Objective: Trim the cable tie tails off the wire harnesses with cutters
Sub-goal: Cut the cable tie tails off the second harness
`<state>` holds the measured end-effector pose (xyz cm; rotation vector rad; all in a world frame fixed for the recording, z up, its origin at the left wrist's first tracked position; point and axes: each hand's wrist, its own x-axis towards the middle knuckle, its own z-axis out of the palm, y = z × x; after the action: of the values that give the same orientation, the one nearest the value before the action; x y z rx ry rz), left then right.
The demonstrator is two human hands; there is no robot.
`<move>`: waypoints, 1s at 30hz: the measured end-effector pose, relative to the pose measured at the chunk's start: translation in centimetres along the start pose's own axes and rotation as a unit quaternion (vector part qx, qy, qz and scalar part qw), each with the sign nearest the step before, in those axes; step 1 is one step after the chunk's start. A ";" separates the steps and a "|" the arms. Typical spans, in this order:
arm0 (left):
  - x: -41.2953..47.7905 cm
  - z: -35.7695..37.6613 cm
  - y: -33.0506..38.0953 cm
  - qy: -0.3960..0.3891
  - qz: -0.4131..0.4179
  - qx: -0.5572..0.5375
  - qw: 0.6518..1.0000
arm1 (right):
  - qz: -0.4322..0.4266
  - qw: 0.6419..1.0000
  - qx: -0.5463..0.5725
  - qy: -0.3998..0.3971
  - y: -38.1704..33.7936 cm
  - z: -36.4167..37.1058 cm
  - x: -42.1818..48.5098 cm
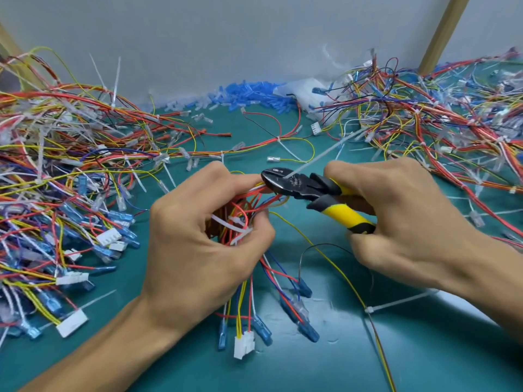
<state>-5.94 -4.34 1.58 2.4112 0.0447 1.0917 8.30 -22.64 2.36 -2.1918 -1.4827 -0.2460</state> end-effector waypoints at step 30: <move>-0.5 0.7 -1.3 -0.016 -0.010 -0.026 0.999 | 0.028 0.999 0.019 -0.040 0.1 0.6 -0.1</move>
<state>-5.63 -3.63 0.27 2.3770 0.0304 1.0320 8.25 -22.48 1.78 -2.2334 -1.4533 -0.1113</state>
